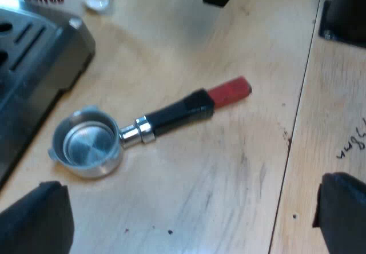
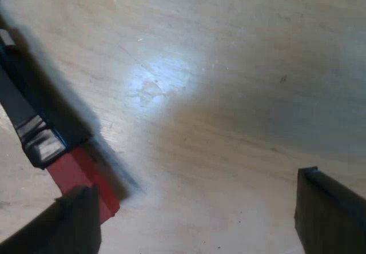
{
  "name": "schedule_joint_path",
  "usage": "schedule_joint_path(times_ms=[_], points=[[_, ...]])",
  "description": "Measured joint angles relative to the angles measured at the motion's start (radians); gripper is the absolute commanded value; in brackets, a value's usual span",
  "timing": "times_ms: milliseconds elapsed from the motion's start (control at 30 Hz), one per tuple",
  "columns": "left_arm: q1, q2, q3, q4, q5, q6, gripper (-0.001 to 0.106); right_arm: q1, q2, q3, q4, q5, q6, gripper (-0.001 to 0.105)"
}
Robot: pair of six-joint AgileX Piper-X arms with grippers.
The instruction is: Put the handle in the coffee machine
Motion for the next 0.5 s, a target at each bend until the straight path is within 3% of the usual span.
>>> schedule_joint_path(times_ms=[100, 333, 433, 500], points=[[0.0, 0.004, 0.004, 0.0, 0.006, 0.0, 0.088, 0.0, 0.0, 0.008, -0.007, 0.0, 0.002, 0.07], [0.0, 0.004, 0.003, -0.002, 0.007, 0.0, 0.088, 0.0, 0.0, 0.05, -0.096, 0.0, 0.0, 0.02], [0.0, 0.004, 0.003, -0.002, 0.007, 0.0, 0.088, 0.0, 0.0, 0.051, -0.136, 0.0, 0.0, 0.003], [0.0, 0.004, 0.003, -0.002, 0.007, 0.0, 0.088, 0.0, 0.0, 0.051, -0.162, 0.0, 0.0, 0.0]])
